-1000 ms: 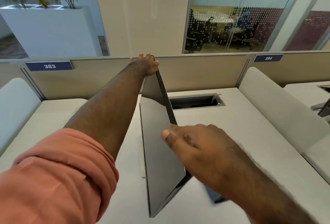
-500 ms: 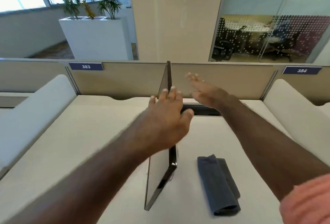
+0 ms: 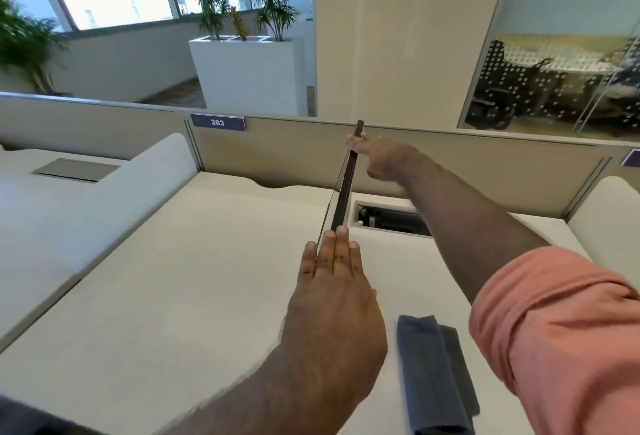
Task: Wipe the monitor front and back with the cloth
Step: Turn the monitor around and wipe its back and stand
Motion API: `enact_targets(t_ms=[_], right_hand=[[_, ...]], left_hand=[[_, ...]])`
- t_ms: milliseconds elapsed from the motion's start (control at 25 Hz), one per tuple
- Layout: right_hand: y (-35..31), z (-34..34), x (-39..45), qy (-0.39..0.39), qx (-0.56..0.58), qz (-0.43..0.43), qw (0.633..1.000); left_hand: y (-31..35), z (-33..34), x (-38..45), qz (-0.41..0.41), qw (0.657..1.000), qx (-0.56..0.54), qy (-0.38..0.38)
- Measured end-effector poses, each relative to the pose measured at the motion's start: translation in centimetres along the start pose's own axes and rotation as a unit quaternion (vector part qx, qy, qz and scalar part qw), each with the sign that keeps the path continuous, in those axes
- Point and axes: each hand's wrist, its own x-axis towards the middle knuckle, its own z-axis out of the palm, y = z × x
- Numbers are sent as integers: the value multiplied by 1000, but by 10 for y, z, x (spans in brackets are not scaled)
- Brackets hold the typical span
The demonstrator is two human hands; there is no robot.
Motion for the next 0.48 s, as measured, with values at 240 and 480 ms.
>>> enact_targets(t_ms=[240,480], right_hand=[[-5,0,-2,2,-30,34,999],[-20,5,-13,6,-37,86,996]], left_hand=[[-35,6,7,-11,997,73,-7],[-108,11,14,-65,996,66,9]])
